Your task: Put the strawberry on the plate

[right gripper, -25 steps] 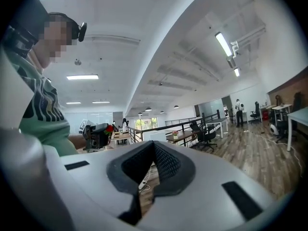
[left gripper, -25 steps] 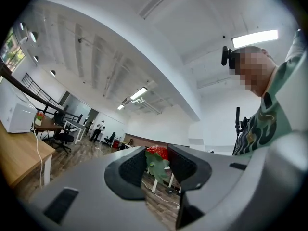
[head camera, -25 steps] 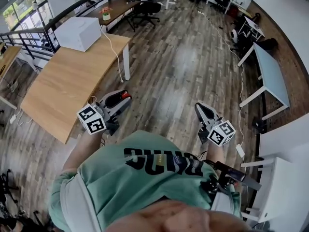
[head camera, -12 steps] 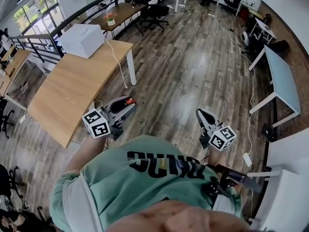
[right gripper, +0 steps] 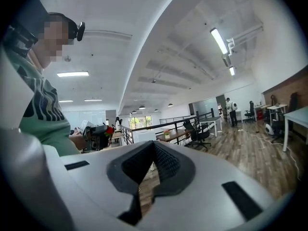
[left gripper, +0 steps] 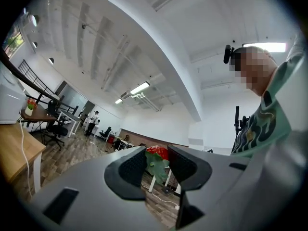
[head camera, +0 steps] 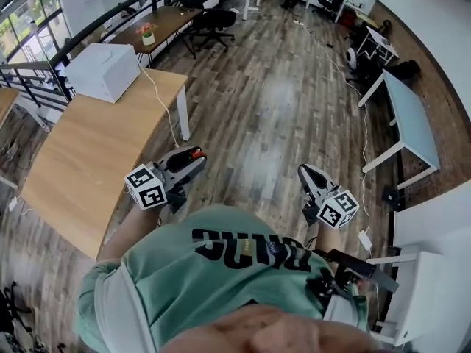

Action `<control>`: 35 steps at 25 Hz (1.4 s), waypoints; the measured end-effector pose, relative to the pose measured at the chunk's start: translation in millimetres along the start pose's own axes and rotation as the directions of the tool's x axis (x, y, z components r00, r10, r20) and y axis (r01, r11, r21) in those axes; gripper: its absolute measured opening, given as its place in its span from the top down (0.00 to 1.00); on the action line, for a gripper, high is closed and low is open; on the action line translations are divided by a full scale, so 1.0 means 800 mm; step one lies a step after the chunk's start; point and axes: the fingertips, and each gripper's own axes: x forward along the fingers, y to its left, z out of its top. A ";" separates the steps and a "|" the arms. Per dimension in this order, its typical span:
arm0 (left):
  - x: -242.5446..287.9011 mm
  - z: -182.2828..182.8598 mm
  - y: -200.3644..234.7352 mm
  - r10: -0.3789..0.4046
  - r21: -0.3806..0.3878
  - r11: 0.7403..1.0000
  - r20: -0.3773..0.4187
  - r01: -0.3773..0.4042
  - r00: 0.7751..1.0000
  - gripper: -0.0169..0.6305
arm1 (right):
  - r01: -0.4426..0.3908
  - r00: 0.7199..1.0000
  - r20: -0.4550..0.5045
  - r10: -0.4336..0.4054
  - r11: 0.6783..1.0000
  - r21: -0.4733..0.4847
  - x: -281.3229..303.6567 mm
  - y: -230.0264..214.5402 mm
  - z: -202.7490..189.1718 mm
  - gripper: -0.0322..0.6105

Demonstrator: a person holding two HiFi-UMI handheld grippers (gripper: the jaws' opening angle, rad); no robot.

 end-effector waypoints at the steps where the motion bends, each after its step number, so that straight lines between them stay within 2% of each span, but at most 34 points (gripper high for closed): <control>1: -0.007 0.012 0.021 -0.007 0.002 1.000 0.008 0.007 1.000 0.75 | 0.004 1.000 0.001 -0.004 1.000 -0.008 0.022 0.005 0.005 0.94; 6: -0.058 0.076 0.121 -0.009 0.039 0.999 0.042 0.008 0.999 0.75 | -0.011 1.000 0.007 0.012 0.998 -0.058 0.146 0.040 0.039 0.94; 9: -0.094 0.103 0.176 0.013 0.044 0.999 0.063 -0.016 0.998 0.75 | -0.047 0.999 -0.007 0.047 0.996 -0.076 0.216 0.059 0.043 0.94; 15: -0.149 0.123 0.262 0.076 0.022 0.997 0.105 -0.079 0.992 0.75 | -0.123 0.991 -0.072 0.117 0.989 -0.087 0.336 0.079 0.042 0.94; 21: -0.195 0.132 0.326 0.187 0.010 0.982 0.148 -0.191 0.971 0.75 | -0.241 0.968 -0.101 0.231 0.966 -0.096 0.445 0.076 0.048 0.94; 25: -0.204 0.126 0.354 0.308 -0.019 0.951 0.167 -0.309 0.937 0.75 | -0.371 0.925 -0.116 0.361 0.926 -0.076 0.506 0.063 0.037 0.94; 29: -0.183 0.136 0.384 0.398 0.037 0.911 0.194 -0.412 0.897 0.75 | -0.476 0.875 -0.129 0.466 0.877 -0.062 0.571 0.021 0.025 0.94; 31: -0.174 0.144 0.405 0.459 0.050 0.875 0.225 -0.481 0.859 0.75 | -0.528 0.846 -0.125 0.518 0.847 -0.059 0.609 -0.009 0.025 0.94; 33: -0.158 0.146 0.425 0.518 0.032 0.840 0.252 -0.542 0.818 0.75 | -0.577 0.814 -0.120 0.568 0.815 -0.057 0.642 -0.039 0.029 0.94; 35: -0.130 0.144 0.441 0.557 0.039 0.812 0.250 -0.583 0.792 0.75 | -0.619 0.784 -0.113 0.611 0.782 -0.067 0.668 -0.071 0.035 0.94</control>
